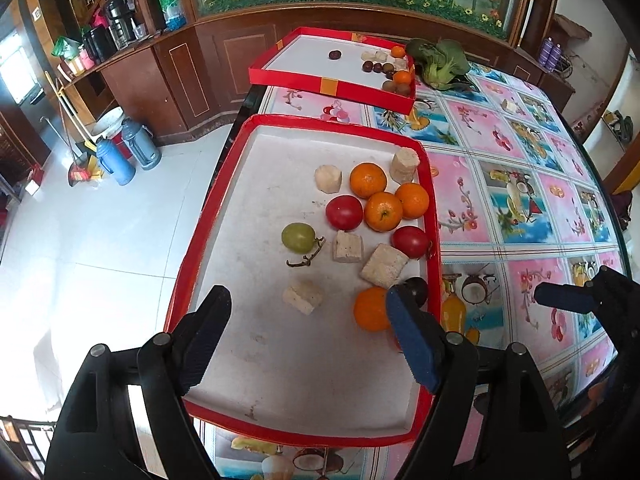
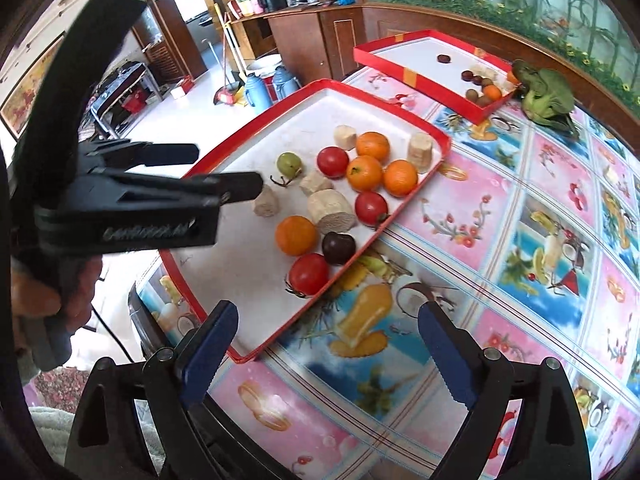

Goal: Organize fruits

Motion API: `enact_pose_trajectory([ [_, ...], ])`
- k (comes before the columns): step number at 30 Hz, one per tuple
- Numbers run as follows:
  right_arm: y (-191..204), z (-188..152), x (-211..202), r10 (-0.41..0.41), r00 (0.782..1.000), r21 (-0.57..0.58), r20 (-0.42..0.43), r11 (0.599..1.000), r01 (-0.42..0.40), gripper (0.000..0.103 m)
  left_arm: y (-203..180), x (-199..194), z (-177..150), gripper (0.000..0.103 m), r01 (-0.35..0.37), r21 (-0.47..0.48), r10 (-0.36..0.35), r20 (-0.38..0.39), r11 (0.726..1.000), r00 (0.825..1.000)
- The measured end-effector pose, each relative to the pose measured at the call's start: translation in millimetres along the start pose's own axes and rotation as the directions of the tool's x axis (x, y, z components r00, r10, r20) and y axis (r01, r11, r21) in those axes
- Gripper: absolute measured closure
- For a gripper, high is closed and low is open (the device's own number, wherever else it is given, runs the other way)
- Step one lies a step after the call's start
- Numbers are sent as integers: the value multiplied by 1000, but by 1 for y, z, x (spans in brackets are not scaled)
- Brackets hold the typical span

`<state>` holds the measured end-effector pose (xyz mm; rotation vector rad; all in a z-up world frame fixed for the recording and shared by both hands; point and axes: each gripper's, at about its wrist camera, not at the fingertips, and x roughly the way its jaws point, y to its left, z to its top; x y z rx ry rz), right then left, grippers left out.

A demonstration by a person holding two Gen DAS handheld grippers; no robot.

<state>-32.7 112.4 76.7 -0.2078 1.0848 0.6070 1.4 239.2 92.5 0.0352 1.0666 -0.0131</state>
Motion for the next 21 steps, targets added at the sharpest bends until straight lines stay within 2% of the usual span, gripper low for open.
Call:
enact_pose_trajectory([
  [15, -9, -4, -13, -29, 999, 48, 27, 998, 28, 11, -11, -21, -20, 23, -36, 6, 36, 27, 999, 999],
  [21, -6, 1, -19, -41, 998, 42, 52, 998, 39, 10, -13, -24, -27, 23, -84, 18, 83, 37, 996, 996],
])
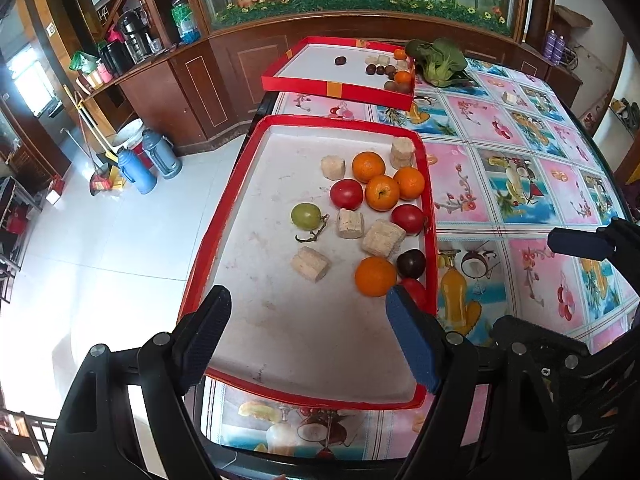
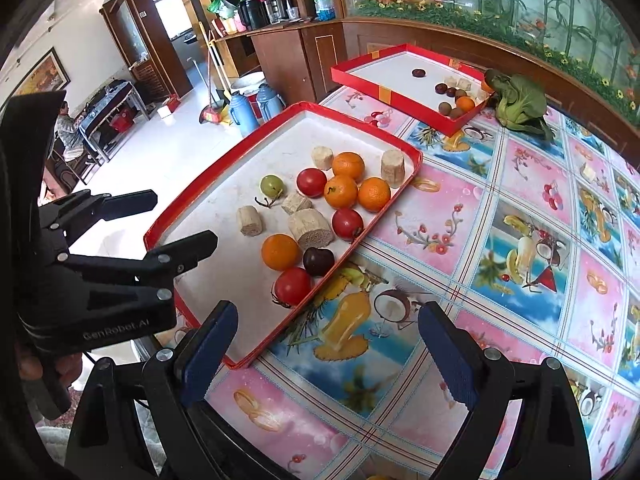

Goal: Organize fruits

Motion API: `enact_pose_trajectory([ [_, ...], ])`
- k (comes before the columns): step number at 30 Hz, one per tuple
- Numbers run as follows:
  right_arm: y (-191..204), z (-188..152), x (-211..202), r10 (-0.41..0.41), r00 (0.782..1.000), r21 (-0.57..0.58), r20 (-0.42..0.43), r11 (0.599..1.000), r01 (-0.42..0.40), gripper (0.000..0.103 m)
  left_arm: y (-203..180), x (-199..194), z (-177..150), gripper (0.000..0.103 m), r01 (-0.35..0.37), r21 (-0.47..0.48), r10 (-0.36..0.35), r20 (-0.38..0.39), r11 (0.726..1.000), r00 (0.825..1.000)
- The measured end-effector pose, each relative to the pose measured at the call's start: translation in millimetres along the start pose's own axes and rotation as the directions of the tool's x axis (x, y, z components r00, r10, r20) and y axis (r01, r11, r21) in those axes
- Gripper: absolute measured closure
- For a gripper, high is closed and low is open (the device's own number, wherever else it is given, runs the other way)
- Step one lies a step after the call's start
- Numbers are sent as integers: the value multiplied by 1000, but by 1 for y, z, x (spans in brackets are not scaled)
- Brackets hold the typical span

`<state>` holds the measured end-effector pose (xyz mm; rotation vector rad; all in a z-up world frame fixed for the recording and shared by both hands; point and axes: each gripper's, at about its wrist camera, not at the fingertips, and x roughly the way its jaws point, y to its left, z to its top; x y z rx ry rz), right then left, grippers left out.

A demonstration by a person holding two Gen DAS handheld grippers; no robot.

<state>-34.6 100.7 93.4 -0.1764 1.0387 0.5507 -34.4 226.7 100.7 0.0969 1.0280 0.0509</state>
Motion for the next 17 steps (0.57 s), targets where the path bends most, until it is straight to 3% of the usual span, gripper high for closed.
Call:
enact_pose_trajectory([
  [17, -1, 0, -7, -6, 1000, -15, 17, 1000, 6, 10, -10, -8, 0, 23, -60, 23, 59, 41, 998, 997],
])
